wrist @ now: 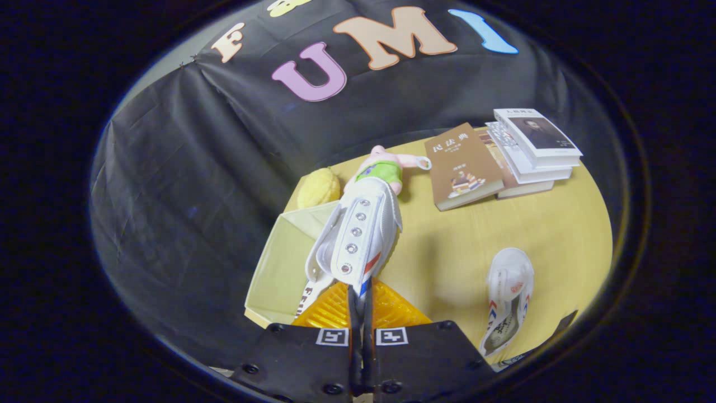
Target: Open the storage box then place both shoes into the box .Put the left shoe in first, then the right shoe, with the right side of both shoes facing outward in a uniform manner.
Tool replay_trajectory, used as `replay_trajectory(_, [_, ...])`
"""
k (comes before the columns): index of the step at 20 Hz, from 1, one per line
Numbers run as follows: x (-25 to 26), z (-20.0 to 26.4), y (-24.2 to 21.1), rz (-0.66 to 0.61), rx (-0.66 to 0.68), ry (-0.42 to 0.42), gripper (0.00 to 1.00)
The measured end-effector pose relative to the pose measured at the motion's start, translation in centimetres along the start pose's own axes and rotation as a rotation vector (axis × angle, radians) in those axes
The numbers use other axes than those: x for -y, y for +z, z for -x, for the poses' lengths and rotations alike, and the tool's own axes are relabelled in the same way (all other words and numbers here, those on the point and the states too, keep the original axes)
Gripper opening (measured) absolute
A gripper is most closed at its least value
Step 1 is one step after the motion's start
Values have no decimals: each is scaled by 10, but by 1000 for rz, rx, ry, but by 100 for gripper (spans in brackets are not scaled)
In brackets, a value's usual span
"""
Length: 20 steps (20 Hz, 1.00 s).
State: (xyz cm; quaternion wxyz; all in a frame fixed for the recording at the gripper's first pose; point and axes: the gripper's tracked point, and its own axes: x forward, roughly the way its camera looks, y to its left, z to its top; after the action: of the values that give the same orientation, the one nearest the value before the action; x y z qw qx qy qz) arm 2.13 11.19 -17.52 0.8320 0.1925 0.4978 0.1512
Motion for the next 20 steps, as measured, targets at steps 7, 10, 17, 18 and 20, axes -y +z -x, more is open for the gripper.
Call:
replay_trajectory(7, [-69, -37, -8, 64, -33, 65, 4])
replay_trajectory(10, [-82, -67, -20, 70, -63, 42, 4])
replay_trajectory(17, [-97, -132, -63, 109, -147, -55, 4])
replay_trajectory(18, [-99, -139, -69, 116, -158, -64, 4])
replay_trajectory(20, [-105, -150, -79, 128, -176, -82, 4])
